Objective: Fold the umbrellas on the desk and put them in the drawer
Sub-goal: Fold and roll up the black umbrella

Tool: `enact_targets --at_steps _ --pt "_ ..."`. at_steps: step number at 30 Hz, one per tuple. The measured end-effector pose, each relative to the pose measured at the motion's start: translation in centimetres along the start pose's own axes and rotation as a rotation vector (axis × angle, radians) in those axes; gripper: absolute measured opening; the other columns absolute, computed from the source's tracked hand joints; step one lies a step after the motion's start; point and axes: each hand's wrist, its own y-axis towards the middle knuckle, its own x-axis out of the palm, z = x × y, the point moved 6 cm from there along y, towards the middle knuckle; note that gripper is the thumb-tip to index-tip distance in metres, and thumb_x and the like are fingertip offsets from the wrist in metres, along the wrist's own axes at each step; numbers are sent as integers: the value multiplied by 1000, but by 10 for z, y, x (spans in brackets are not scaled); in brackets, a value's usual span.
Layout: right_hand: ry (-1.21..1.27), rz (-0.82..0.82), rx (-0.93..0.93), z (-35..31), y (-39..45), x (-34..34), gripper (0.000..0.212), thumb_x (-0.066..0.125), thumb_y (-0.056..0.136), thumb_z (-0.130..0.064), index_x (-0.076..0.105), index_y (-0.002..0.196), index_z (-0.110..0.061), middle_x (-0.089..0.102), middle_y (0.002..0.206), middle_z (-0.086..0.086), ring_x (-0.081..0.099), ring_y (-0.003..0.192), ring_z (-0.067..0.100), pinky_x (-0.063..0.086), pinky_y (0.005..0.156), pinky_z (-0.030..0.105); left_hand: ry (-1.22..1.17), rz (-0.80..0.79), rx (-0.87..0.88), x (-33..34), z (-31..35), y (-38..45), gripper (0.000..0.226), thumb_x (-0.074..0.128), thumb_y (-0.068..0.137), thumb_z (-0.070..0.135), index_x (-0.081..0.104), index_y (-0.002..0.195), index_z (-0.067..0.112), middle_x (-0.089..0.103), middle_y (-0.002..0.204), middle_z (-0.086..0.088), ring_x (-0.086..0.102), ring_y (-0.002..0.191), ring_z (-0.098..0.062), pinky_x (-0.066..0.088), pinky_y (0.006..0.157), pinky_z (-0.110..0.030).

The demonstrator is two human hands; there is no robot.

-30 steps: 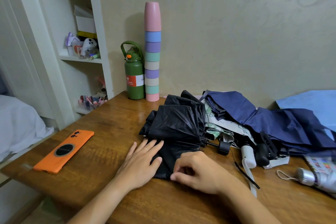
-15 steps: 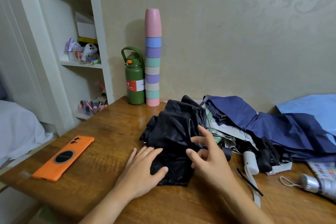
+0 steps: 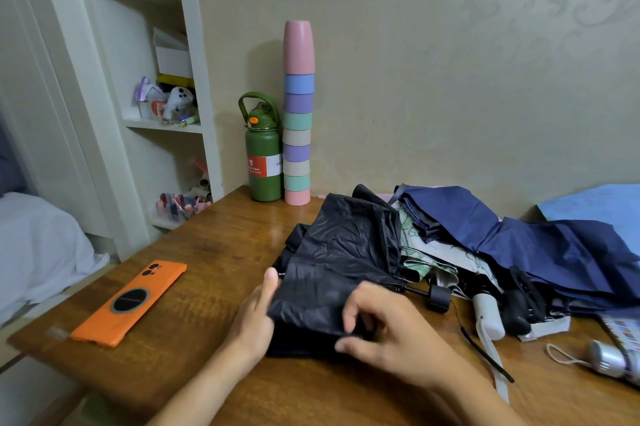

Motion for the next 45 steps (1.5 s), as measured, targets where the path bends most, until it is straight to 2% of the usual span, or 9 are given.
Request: enact_targets --at_steps 3,7,9,13,18,24,28,32,45 --pt "-60 -278 37 6 -2 21 23 79 85 -40 64 98 -29 63 93 -11 58 80 9 44 69 17 -24 -13 -27 -2 9 -4 109 20 79 97 58 143 17 60 140 6 50 136 -14 29 119 -32" --pt "-11 -271 32 7 -2 17 14 77 87 -38 71 94 -27 65 91 -9 61 80 11 47 69 21 159 -94 32 5 16 -3 18 54 103 47 70 97 47 59 114 28 52 107 13 38 98 -22" --pt "12 -263 32 4 -3 15 14 77 87 -40 73 93 -27 66 89 -8 61 79 11 49 70 25 209 -100 49 8 15 1 29 60 102 35 68 77 47 61 99 27 54 100 13 42 90 -20" --pt "9 -168 35 0 -2 13 18 70 93 -46 72 95 -28 64 91 -10 62 83 13 49 72 24 54 -59 35 4 9 6 12 58 104 30 65 105 40 56 108 26 52 114 -2 35 101 -26" --pt "-96 68 67 10 -3 4 19 59 99 -45 68 115 -38 54 114 -23 54 116 6 40 98 18 13 -24 -20 2 8 1 22 51 105 32 63 87 33 61 99 18 56 98 -3 43 84 -23" --pt "-174 -64 148 28 -6 17 47 43 102 -61 55 141 -39 50 129 -29 41 127 -5 34 109 20 47 90 -79 -1 -3 11 50 38 106 51 62 139 22 58 138 5 48 137 -18 35 115 -37" --pt "-197 -6 141 28 -5 13 46 43 102 -60 57 139 -36 50 128 -28 42 127 -2 34 108 18 350 112 18 4 10 19 41 40 108 41 71 92 20 65 96 9 59 105 -19 46 99 -43" --pt "-235 -68 102 27 -5 16 44 46 98 -60 61 134 -39 50 127 -27 42 124 -2 36 107 22 452 126 36 -2 18 32 52 56 102 35 38 57 19 39 50 9 44 56 -14 30 58 -31" --pt "-162 -259 30 7 -4 24 41 66 90 -59 65 127 -45 46 111 -24 47 114 -1 39 99 17 614 247 -172 -7 29 65 55 64 97 48 55 54 16 61 68 -2 58 65 -21 32 48 -29"
